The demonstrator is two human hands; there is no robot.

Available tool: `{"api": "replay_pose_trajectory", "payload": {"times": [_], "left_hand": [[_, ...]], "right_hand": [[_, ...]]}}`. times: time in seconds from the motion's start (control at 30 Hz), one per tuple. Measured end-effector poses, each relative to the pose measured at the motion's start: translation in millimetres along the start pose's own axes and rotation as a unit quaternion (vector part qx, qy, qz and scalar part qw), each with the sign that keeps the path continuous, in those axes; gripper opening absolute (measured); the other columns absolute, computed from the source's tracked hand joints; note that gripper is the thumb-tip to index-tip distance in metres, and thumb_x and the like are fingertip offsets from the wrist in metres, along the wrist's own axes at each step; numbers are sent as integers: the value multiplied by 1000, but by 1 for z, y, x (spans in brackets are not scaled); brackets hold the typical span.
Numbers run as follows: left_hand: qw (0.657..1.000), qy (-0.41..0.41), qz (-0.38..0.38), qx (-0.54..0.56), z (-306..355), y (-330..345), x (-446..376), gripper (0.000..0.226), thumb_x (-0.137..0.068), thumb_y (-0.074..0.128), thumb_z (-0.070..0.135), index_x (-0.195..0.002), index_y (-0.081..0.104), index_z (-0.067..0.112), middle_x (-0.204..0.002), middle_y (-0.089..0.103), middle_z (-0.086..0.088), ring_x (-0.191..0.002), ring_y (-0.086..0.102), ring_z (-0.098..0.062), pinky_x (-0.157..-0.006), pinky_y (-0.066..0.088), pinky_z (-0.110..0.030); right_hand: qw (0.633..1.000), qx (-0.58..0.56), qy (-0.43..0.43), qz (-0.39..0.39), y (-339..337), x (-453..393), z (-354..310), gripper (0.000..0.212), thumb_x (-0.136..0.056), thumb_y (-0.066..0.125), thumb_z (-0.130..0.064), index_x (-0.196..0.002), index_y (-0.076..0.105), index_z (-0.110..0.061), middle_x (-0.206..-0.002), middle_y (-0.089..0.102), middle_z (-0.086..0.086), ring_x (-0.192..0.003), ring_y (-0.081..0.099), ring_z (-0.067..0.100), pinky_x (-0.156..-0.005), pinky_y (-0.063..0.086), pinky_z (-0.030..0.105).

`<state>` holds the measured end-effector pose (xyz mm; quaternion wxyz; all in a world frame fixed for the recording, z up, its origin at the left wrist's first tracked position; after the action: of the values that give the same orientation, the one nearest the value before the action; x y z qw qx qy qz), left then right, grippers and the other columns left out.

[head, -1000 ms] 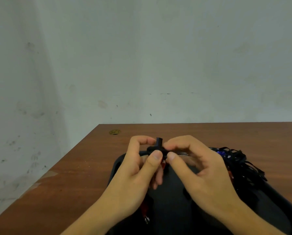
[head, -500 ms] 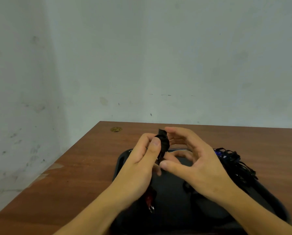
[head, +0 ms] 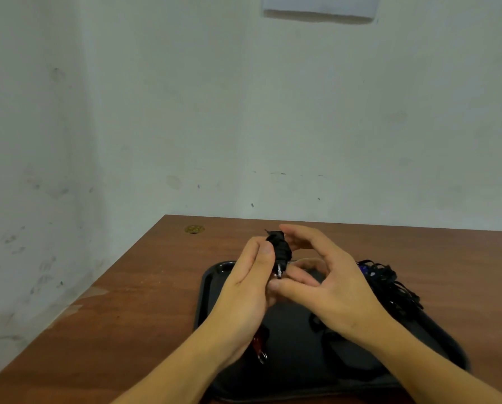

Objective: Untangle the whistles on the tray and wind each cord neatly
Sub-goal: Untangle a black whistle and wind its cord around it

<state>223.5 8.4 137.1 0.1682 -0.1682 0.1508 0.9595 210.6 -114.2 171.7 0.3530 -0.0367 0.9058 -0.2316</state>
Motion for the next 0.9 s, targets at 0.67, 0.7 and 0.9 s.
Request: {"api": "replay_pose_trajectory", "payload": {"times": [0.67,0.7,0.9], "left_hand": [[936,81,129,-317,9,-25,-7,26,-103,42,36,-92,64,27,-65,64,0,-49,48,-4,-51,41,-18],[936,81,129,-318,9,-25,-6,26,-103,42,36,-92,64,26,-66,64,-1,-49,48,-3,-51,40,-18],[932,78,126,-331,9,-24,-5,25,-103,43,36,-95,63,23,-68,64,-3,-51,50,-6,-51,39,-16]], "right_hand": [[897,158,204,-358,-4,24,48,66,-77,85,-36,-131,48,-41,-114,56,-15,-94,57,5,-80,47,21],[897,155,209,-357,-2,25,50,67,-77,85,-35,-133,48,-39,-114,55,-14,-96,57,5,-81,47,21],[897,145,223,-354,3,27,56,70,-76,85,-35,-134,47,-39,-110,52,-15,-98,56,6,-85,46,22]]}}
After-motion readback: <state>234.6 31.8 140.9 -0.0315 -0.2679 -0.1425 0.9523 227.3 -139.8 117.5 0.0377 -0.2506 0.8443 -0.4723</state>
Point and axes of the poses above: each hand's wrist, its own x-axis away from the middle knuckle, its own y-axis out of the palm, z = x × y, the point moved 6 cm from there along -x, towards the middle knuckle
